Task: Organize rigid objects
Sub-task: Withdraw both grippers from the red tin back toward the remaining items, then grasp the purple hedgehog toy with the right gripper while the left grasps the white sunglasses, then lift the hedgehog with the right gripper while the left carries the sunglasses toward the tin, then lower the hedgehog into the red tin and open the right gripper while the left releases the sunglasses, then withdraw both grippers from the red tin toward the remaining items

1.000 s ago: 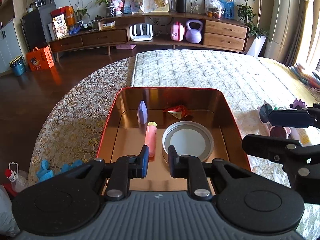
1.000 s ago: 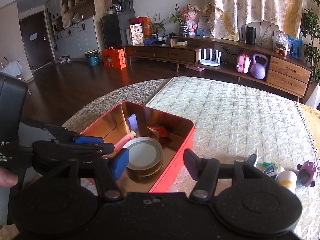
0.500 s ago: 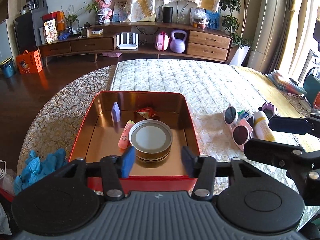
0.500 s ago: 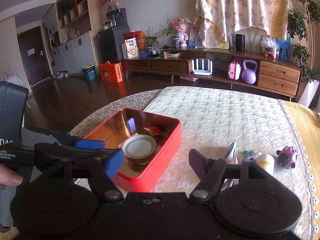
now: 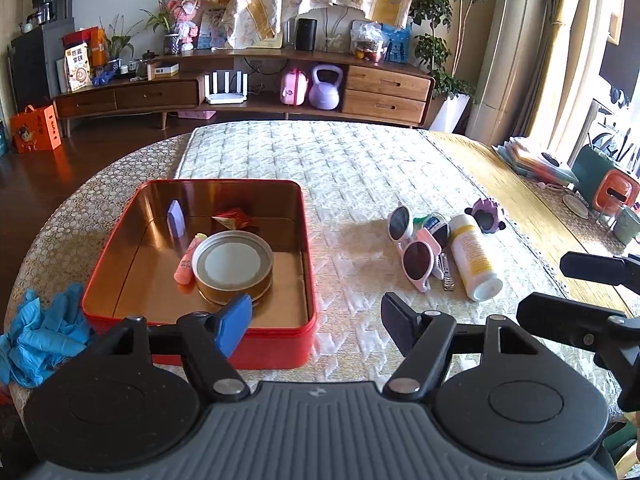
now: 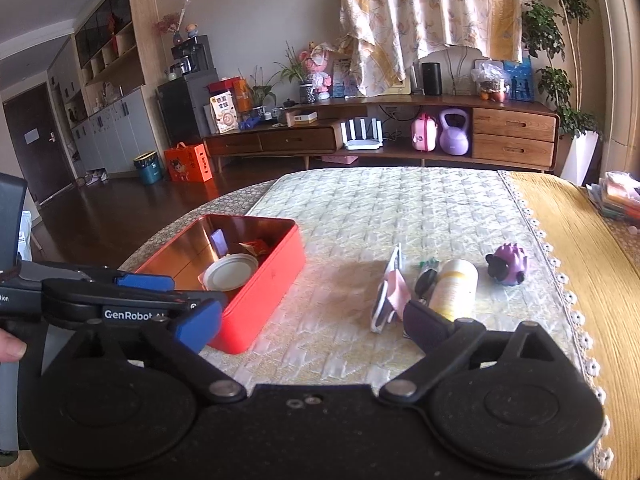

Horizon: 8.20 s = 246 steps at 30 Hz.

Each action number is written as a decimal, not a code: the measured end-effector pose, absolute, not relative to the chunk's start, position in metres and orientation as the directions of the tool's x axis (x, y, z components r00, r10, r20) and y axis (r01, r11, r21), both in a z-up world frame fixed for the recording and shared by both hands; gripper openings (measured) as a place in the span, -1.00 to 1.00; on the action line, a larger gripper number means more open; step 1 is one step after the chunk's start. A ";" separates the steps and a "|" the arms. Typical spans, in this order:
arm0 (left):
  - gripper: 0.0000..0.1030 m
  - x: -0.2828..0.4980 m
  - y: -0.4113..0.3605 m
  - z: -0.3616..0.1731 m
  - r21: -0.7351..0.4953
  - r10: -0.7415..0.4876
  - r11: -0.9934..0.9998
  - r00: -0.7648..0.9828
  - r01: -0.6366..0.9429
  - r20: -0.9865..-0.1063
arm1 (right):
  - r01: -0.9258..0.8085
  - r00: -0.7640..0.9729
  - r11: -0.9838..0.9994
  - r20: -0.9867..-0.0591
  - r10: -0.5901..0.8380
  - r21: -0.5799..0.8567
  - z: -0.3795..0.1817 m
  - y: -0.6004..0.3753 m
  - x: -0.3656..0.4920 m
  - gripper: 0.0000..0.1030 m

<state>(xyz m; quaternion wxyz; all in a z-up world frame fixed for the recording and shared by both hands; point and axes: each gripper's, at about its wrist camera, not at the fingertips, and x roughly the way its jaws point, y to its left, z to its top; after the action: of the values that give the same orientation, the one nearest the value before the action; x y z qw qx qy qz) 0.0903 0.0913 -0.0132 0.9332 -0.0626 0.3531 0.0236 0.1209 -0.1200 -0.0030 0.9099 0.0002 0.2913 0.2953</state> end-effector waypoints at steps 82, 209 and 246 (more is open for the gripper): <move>-0.52 0.223 -0.010 -0.111 0.055 -0.022 0.996 0.767 0.075 -0.641 | -0.276 0.664 0.952 -0.690 0.287 0.131 -0.099 -0.195 0.344 0.56; -0.57 0.136 0.216 -0.068 -0.055 0.179 0.958 0.736 -0.281 -0.653 | -0.664 0.537 0.747 -0.709 0.457 -0.021 -0.054 0.087 0.239 0.14; 0.31 0.080 0.158 -0.026 -0.116 0.075 0.976 0.783 -0.184 -0.617 | -0.626 0.549 0.758 -0.585 0.597 0.186 0.002 -0.035 0.149 0.70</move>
<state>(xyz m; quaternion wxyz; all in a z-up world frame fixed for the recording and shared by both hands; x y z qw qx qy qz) 0.0796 0.1576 -0.0261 0.9404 -0.0853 0.3220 0.0688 0.1485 -0.0352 0.0022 0.8798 -0.0221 0.3236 0.3474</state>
